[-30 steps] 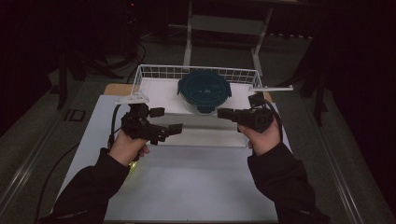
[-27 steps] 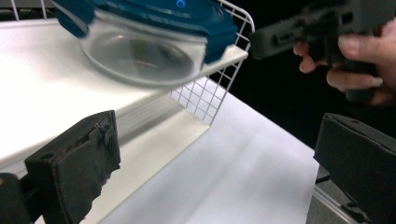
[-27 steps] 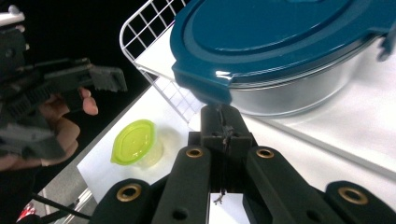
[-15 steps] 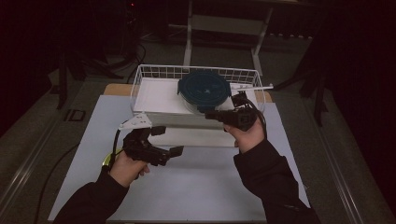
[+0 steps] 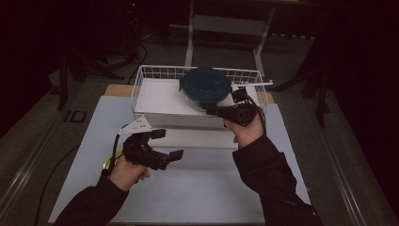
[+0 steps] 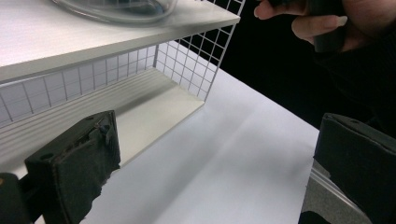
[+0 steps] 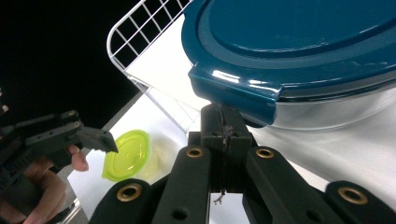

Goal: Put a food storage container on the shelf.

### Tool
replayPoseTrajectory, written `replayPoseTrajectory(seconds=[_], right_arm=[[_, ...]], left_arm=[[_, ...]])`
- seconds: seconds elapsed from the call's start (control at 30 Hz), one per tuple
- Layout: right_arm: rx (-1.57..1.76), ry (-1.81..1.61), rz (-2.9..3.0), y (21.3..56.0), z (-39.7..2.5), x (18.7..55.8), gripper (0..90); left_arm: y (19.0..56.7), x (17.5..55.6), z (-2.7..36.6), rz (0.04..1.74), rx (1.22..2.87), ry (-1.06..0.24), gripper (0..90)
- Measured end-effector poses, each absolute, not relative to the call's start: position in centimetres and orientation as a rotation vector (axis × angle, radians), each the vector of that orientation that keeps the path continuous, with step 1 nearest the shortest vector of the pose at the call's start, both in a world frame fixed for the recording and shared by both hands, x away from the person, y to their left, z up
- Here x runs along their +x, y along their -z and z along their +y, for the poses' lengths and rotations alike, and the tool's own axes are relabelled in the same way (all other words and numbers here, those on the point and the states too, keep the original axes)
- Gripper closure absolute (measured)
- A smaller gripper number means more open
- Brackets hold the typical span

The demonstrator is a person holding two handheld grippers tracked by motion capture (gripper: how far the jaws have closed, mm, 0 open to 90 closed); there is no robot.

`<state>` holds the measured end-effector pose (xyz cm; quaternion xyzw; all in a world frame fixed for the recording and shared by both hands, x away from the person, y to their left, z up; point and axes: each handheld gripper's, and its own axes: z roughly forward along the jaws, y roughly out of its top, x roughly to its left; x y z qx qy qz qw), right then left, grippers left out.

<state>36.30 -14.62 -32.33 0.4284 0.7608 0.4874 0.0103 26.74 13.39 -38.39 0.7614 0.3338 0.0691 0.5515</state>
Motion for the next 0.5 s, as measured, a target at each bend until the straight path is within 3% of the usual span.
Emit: replayPoseTrajectory(seconds=[0.2, 0.5], right_arm=[[1.356, -1.521, 2.366, 32.4, -14.8, 36.6, 88.1], [1.242, -1.566, 2.405, 34.0, -15.7, 33.8, 58.8]], left_arm=[[38.7, 26.8, 13.5, 0.799, 1.797, -0.152, 0.0], [39.1, 26.3, 13.6, 0.784, 1.863, -0.168, 0.0]])
